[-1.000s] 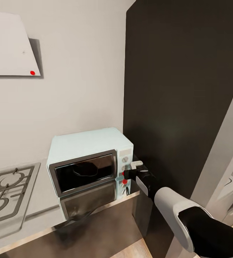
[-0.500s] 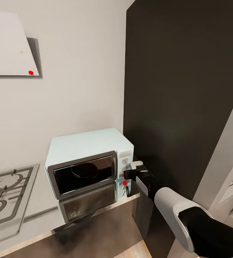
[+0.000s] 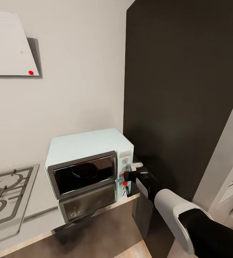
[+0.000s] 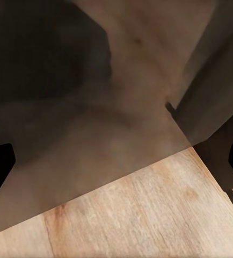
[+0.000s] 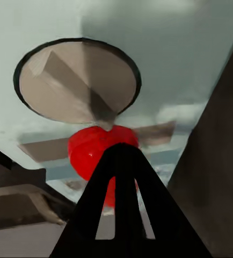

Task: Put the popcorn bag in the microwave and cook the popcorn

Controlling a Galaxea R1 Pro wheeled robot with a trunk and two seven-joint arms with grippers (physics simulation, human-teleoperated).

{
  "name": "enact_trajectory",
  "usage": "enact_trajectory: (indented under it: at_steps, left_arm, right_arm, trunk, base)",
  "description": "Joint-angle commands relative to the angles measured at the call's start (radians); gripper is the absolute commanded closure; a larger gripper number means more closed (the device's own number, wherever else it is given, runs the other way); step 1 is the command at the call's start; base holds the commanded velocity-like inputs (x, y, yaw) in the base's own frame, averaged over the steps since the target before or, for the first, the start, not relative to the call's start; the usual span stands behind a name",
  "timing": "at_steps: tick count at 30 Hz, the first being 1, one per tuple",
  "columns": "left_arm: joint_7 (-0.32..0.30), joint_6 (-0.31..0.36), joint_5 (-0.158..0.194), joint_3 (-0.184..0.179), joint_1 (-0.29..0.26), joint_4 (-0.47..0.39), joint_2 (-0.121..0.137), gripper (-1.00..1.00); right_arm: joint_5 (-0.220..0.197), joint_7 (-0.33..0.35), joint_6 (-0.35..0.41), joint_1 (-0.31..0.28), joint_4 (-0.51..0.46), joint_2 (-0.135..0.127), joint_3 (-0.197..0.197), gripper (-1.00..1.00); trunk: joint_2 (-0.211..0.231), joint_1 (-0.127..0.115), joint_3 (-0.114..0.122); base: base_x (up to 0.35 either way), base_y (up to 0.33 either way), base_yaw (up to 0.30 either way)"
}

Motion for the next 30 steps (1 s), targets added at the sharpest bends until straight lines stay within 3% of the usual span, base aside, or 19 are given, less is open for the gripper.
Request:
enact_trajectory:
  at_steps: [1, 30]
  left_arm:
    - [-0.001, -0.002, 0.002, 0.000, 0.000, -0.001, 0.000, -1.00]
    - [-0.001, -0.002, 0.002, 0.000, 0.000, -0.001, 0.000, -1.00]
  right_arm:
    - [-0.010, -0.001, 0.004, 0.003, -0.001, 0.000, 0.005, 1.00]
    - [-0.010, 0.001, 0.003, 0.010, -0.001, 0.000, 0.005, 1.00]
  trunk:
    - [-0.001, 0.000, -0.001]
    - [-0.001, 0.000, -0.001]
  base:
    - [0.000, 0.000, 0.000]
    - [0.022, 0.000, 0.000]
